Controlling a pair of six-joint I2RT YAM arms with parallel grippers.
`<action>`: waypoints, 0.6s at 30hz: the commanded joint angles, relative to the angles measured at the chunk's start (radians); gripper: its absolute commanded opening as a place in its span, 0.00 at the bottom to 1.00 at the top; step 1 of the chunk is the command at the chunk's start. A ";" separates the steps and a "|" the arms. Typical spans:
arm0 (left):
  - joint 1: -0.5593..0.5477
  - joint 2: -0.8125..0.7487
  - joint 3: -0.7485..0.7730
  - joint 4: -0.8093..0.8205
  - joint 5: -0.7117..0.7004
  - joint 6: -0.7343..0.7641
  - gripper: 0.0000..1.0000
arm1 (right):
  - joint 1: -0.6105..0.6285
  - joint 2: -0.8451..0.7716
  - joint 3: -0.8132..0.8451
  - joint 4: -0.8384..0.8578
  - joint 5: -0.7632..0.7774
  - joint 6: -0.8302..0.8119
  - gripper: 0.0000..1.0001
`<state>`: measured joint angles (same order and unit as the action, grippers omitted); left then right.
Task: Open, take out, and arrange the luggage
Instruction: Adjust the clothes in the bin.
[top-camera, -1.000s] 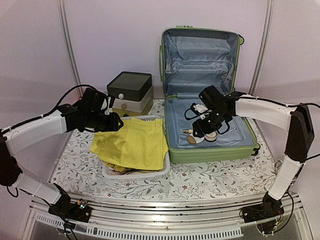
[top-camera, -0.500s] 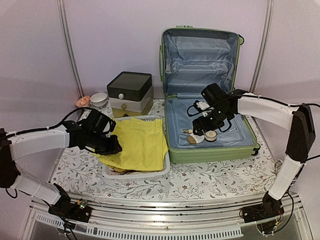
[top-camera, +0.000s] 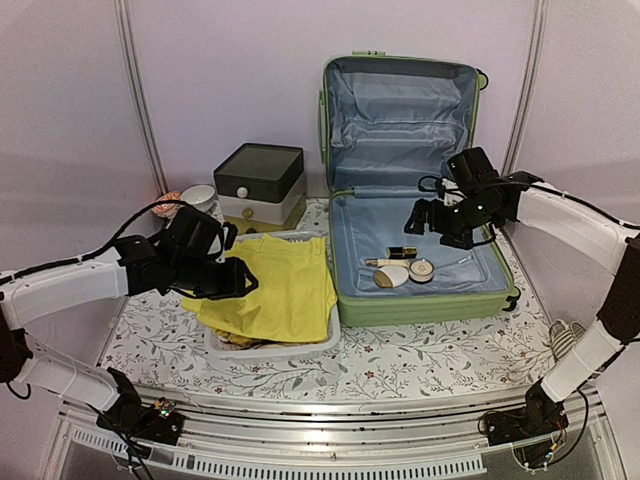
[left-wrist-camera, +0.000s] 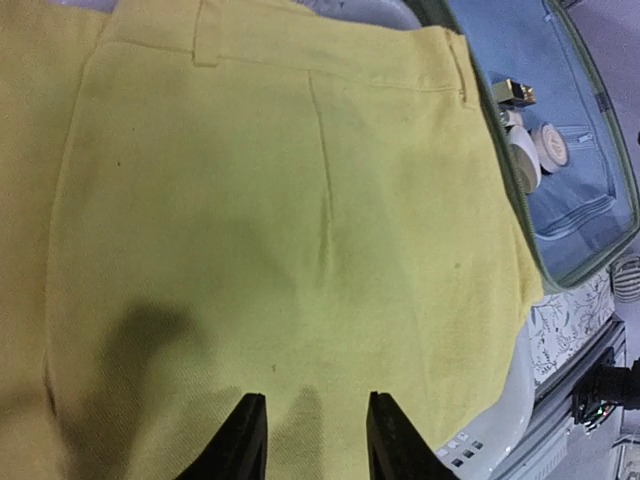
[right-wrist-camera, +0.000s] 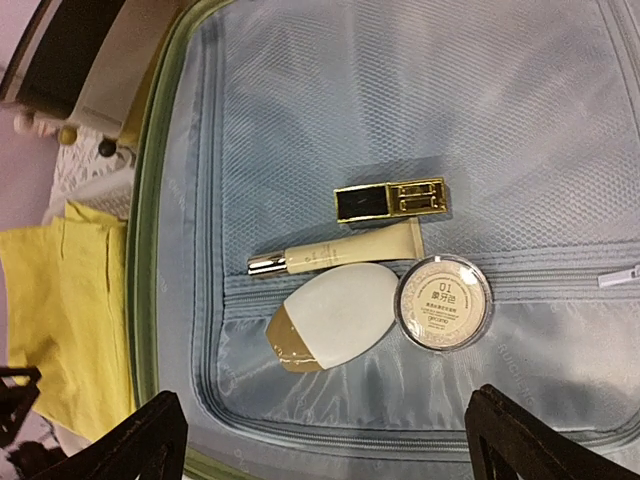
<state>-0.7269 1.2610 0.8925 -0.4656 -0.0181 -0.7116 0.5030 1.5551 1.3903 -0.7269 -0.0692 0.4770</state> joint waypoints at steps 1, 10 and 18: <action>-0.020 -0.065 0.038 -0.012 -0.027 0.008 0.39 | -0.099 0.015 -0.053 0.059 -0.174 0.248 0.99; -0.022 -0.096 0.082 -0.033 -0.059 0.038 0.40 | -0.091 0.156 -0.028 0.048 -0.212 0.443 0.99; -0.019 -0.109 0.072 -0.050 -0.083 0.035 0.41 | 0.010 0.367 0.181 -0.148 -0.072 0.520 0.99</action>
<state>-0.7380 1.1709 0.9546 -0.4950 -0.0780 -0.6857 0.4637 1.8297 1.4586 -0.7612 -0.2100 0.9348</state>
